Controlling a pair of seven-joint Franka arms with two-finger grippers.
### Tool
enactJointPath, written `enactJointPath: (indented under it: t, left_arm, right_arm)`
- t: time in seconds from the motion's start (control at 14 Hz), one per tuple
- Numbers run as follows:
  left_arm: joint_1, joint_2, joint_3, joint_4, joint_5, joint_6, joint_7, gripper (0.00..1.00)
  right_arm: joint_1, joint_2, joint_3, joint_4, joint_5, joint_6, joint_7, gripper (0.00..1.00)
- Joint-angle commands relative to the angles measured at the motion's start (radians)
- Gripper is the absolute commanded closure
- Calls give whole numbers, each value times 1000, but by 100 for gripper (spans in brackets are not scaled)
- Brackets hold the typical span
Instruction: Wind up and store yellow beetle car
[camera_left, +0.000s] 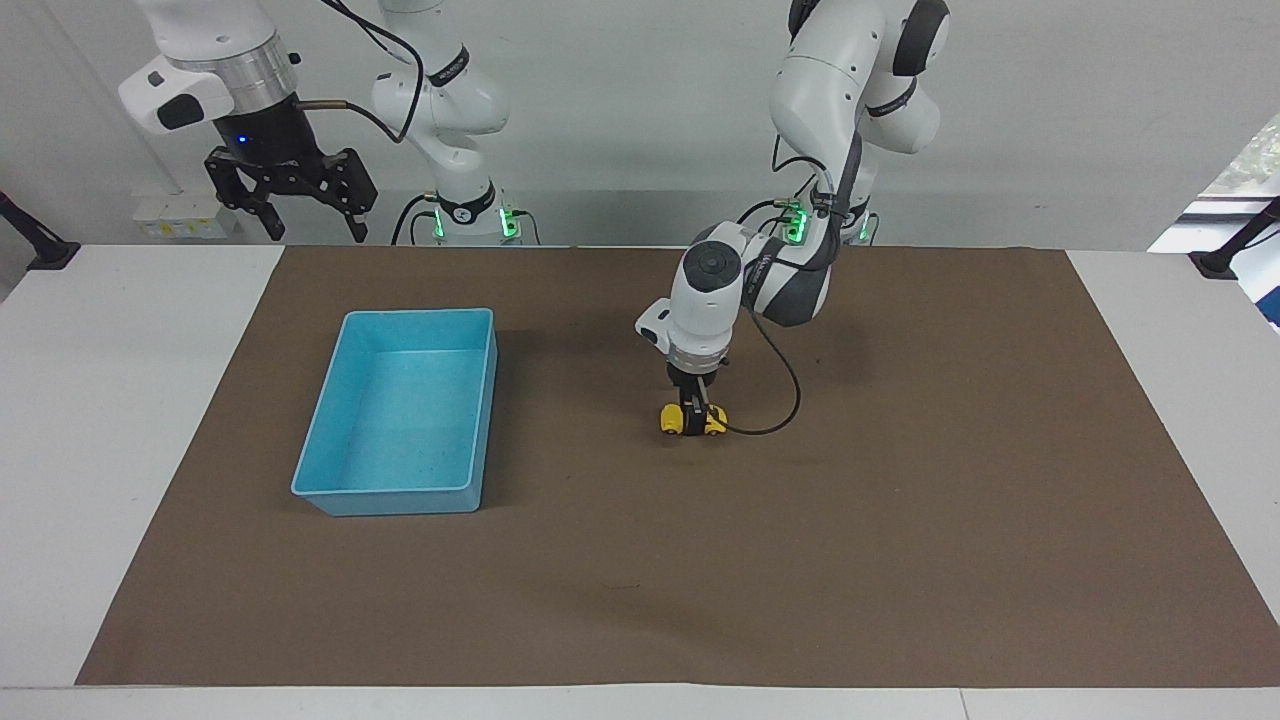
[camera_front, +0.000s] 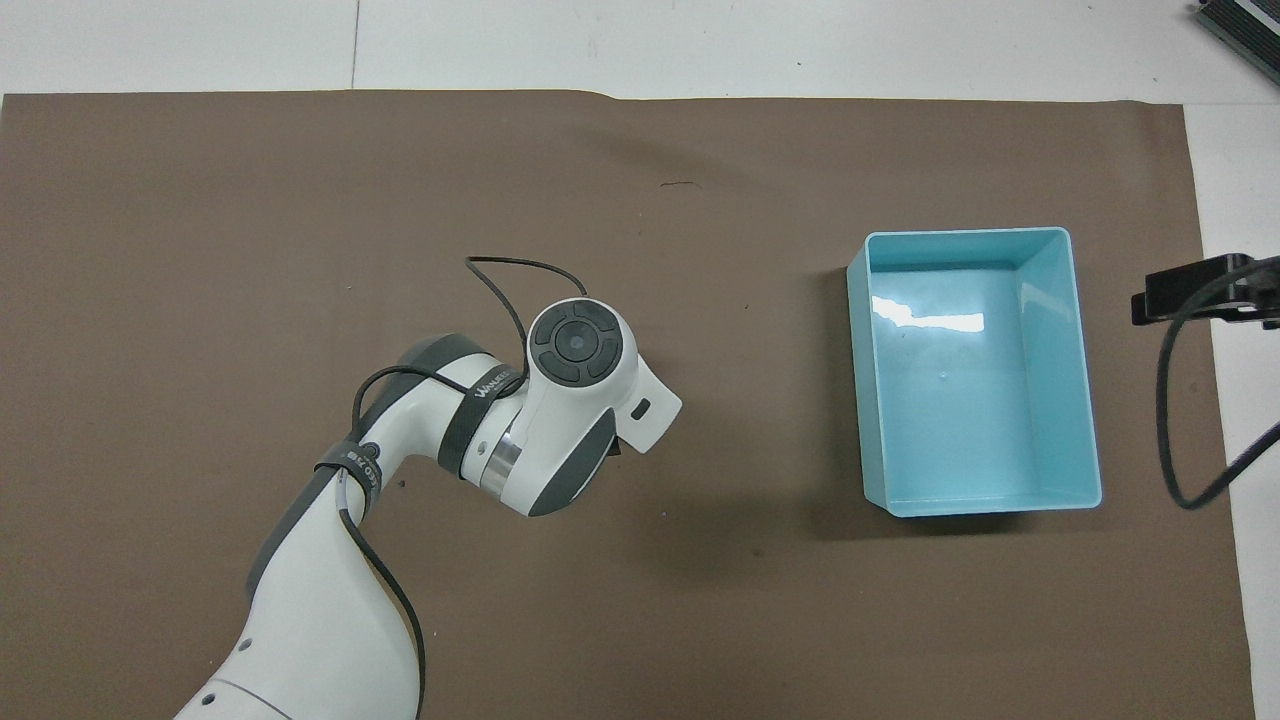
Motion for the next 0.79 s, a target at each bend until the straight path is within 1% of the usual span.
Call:
enactJointPath:
  t: [0.0,0.07,0.14,0.21,0.36,0.57,0.64,0.71]
  left_arm:
    - [-27,-30,27,-26,67,-32,-9,20]
    - [-28,-31,26,-26,104,-37,-29,48]
    - [-28,-31,26,-25,118,-40,-43,79]
    - [-27,-31,26,-22,118,-37,-43,100]
    - [-24,-34,26,-15,118,-39,-44,100]
    - [-24,-59,21,-23,116,-59,-46,100]
    - [-27,-65,18,-35,116,-50,-50,100]
    - [-30,-80,15,-70,115,-36,-53,100]
  right_arm:
    - [-15,-18,7,-17,29,-7,9,0]
    - [-15,-18,7,-17,29,-6,9,0]
    - [-15,-18,7,-17,29,-6,9,0]
    - [-15,-18,7,-17,29,-6,9,0]
    - [-15,-18,7,-17,29,-6,9,0]
    - [-15,-18,7,-17,29,-7,9,0]
    - [-15,-18,7,-17,29,-6,9,0]
    - [-15,-18,7,-17,29,-7,9,0]
